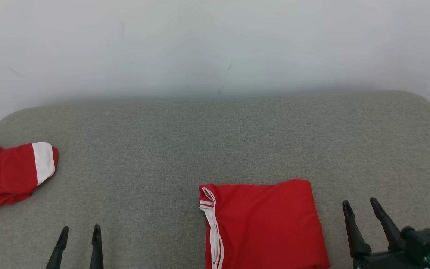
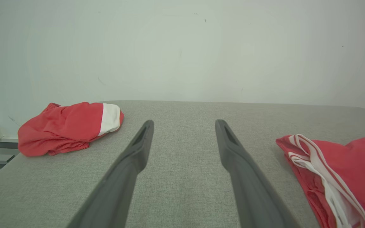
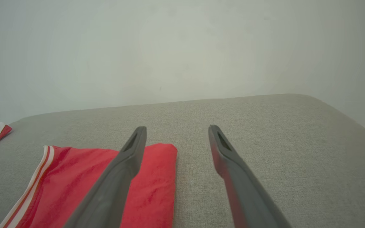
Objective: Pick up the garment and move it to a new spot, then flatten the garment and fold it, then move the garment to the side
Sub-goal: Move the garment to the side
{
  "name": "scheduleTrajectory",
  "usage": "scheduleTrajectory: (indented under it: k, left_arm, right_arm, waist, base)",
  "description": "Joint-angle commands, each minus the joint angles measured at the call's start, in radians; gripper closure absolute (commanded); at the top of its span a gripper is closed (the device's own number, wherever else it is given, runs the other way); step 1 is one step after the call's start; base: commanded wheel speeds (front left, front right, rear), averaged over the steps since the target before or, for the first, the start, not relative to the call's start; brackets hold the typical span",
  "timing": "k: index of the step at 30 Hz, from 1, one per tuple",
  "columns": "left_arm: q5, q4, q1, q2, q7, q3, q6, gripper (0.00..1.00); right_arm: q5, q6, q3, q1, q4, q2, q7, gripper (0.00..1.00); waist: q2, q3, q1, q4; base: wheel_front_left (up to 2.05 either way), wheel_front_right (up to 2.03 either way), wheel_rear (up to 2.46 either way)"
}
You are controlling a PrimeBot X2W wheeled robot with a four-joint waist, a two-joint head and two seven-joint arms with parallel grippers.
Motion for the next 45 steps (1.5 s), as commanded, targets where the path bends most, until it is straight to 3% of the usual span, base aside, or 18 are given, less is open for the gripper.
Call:
scheduleTrajectory:
  k: [1,6,16,41,42,43,45]
  left_arm:
    - [0.001,0.002,0.001,0.004,-0.003,-0.002,0.0,0.0]
    - [0.006,0.013,-0.018,0.005,-0.003,-0.011,0.0,0.0]
    - [0.007,0.028,-0.068,0.003,-0.003,-0.029,-0.001,0.0]
    - [0.011,0.053,-0.113,-0.005,-0.003,-0.03,0.0,0.0]
    - [0.011,0.054,-0.114,-0.005,-0.003,-0.03,0.0,0.0]
    - [0.011,0.055,-0.113,-0.006,-0.003,-0.028,0.0,0.0]
    - [0.011,0.054,-0.11,-0.007,-0.003,-0.025,0.0,0.0]
  right_arm:
    - [0.007,-0.003,0.007,-0.02,0.009,-0.015,0.011,0.0]
    - [0.024,-0.003,0.031,-0.092,0.063,-0.045,0.07,0.0]
    - [0.023,-0.003,0.046,-0.209,0.223,-0.038,0.173,0.0]
    - [0.083,-0.003,0.109,-0.318,0.574,0.029,0.295,0.0]
    - [0.096,-0.003,0.11,-0.322,0.592,0.034,0.307,0.23]
    - [0.117,-0.003,0.121,-0.325,0.619,0.039,0.331,1.0]
    - [0.131,-0.003,0.125,-0.341,0.624,0.035,0.33,1.0]
  waist:
    - [0.0,0.002,0.0,0.004]
    - [0.0,0.01,0.0,0.021]
    - [0.0,0.05,0.0,0.063]
    - [0.0,0.089,0.0,0.074]
    - [0.0,0.088,0.0,0.075]
    - [0.0,0.087,0.0,0.077]
    - [0.0,0.089,0.0,0.076]
  base:
    - [0.0,0.0,0.0]
    - [0.0,0.0,0.0]
    - [0.0,0.0,0.0]
    - [0.0,0.0,0.0]
    - [0.0,0.0,0.0]
    - [0.0,0.0,0.0]
    - [0.0,0.0,0.0]
